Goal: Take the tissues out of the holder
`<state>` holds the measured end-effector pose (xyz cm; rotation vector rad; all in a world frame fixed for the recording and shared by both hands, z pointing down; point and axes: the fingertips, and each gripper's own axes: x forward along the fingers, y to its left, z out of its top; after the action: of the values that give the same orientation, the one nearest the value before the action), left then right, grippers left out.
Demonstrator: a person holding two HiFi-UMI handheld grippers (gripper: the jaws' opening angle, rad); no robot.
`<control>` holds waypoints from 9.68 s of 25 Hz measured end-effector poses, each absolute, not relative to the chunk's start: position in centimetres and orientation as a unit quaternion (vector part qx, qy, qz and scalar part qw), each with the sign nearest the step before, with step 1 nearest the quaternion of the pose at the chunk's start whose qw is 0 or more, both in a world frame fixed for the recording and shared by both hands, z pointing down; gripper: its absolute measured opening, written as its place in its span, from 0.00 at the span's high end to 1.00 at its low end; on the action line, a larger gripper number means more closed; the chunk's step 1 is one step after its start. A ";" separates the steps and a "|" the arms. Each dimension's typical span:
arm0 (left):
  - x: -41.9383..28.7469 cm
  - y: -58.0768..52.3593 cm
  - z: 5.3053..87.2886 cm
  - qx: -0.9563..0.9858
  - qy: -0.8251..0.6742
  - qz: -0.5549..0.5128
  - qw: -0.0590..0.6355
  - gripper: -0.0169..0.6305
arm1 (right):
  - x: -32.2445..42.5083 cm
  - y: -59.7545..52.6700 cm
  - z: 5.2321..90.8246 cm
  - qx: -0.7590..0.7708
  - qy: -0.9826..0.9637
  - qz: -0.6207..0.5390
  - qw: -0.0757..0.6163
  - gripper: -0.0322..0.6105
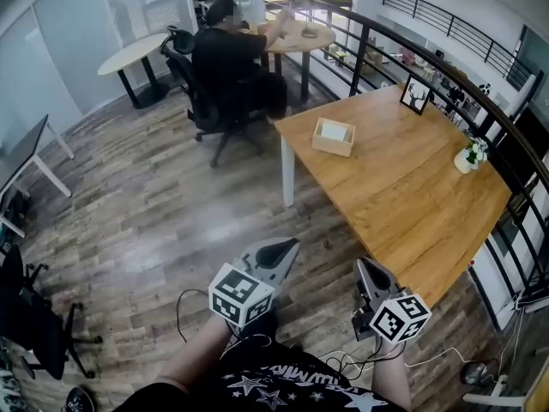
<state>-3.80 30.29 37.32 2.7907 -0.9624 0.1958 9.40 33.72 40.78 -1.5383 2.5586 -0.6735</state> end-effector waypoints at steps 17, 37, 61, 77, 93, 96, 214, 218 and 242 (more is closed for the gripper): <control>-9.4 11.5 37.3 0.934 -0.336 0.057 0.104 0.95 | 5.3 16.5 40.0 -0.535 0.809 -0.237 0.056 0.93; -12.6 2.3 39.8 0.943 -0.305 0.073 0.110 0.95 | 1.9 7.7 41.6 -0.582 0.769 -0.257 0.068 0.93; -1.6 -17.2 40.9 0.923 -0.352 0.123 0.100 0.95 | 15.0 -15.8 45.0 -0.561 0.770 -0.294 0.073 0.93; 1.3 -23.0 40.4 0.916 -0.368 0.130 0.089 0.95 | 18.2 -20.9 46.0 -0.558 0.771 -0.302 0.059 0.93; 5.9 -33.0 43.3 0.956 -0.227 0.167 0.077 0.95 | 17.7 -25.1 49.9 -0.634 0.700 -0.329 0.006 0.78; 6.9 -34.9 44.2 0.961 -0.192 0.180 0.078 0.95 | 17.2 -26.2 51.0 -0.648 0.681 -0.342 -0.015 0.65; 17.6 -21.3 45.5 0.977 -0.072 0.195 0.056 0.95 | 29.1 -8.7 47.3 -0.748 0.606 -0.266 0.050 0.70; 18.9 -19.6 45.8 0.976 -0.057 0.201 0.057 0.95 | 29.8 -6.9 47.8 -0.754 0.595 -0.271 0.059 0.70; 6.9 -18.9 42.8 0.984 -0.010 0.172 0.036 0.95 | 19.6 -5.1 44.0 -0.809 0.527 -0.232 0.118 0.70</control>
<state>6.90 -18.95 42.81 3.0226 -0.0296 0.5289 19.63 -5.14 43.99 -2.3675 1.5401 -0.6779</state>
